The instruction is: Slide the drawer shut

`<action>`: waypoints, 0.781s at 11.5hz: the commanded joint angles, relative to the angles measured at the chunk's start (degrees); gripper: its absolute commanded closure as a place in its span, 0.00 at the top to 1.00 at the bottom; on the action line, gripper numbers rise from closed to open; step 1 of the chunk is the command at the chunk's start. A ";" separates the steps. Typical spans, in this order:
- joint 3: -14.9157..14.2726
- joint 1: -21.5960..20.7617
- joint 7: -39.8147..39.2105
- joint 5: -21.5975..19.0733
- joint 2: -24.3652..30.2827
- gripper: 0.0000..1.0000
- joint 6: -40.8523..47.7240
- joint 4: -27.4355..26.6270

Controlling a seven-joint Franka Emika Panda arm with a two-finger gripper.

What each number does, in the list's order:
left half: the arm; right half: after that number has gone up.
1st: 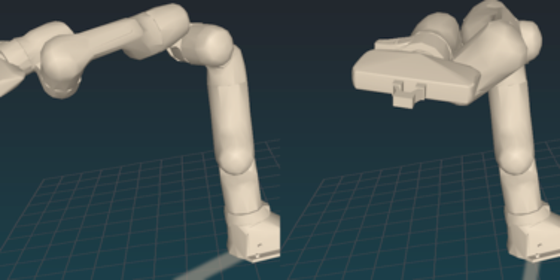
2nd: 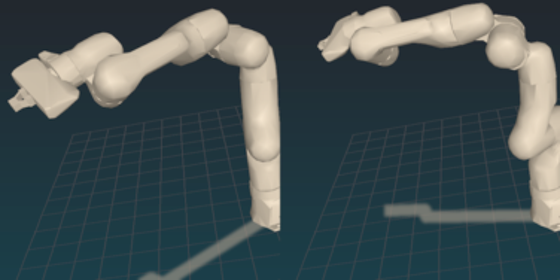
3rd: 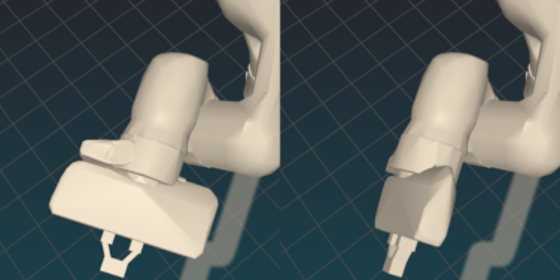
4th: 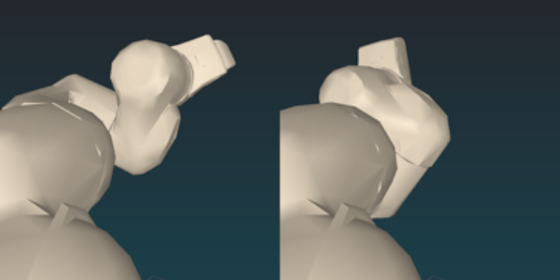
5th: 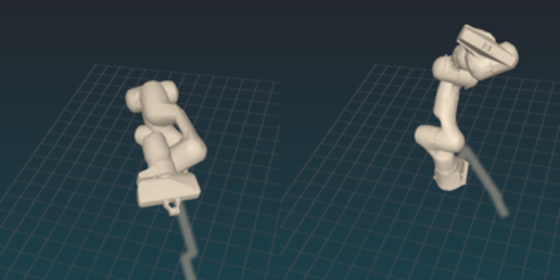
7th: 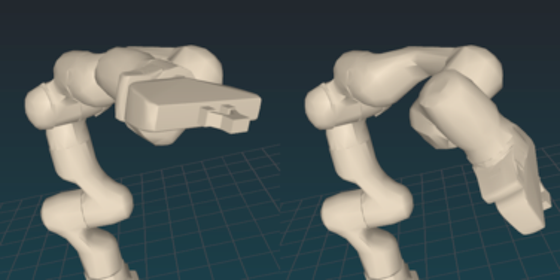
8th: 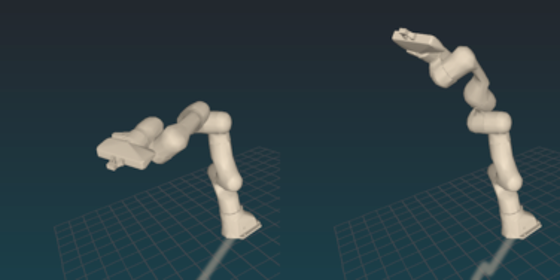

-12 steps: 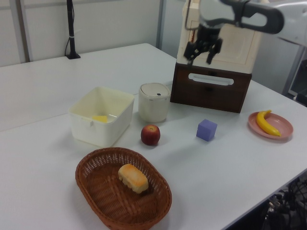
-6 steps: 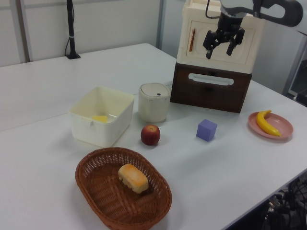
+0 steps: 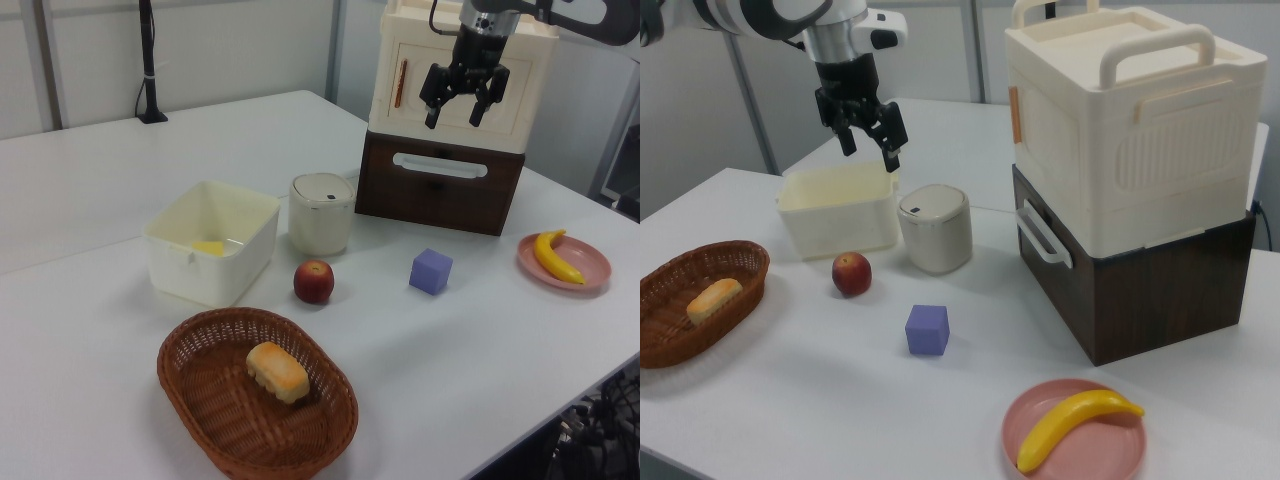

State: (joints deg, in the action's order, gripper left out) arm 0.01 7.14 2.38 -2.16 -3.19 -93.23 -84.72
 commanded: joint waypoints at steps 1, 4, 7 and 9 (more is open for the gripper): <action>-0.28 -1.16 0.08 -1.18 1.61 1.00 1.03 -2.12; -1.06 -3.08 -0.09 -1.18 1.44 1.00 0.33 -2.90; -8.07 -10.72 -0.09 -1.18 1.35 1.00 -0.19 -3.43; -8.45 -11.01 -0.09 -1.18 1.35 1.00 -0.20 -3.43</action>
State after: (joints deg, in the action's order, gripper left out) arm -5.96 -1.75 2.38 -2.43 -3.22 -92.79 -86.51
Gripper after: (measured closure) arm 0.000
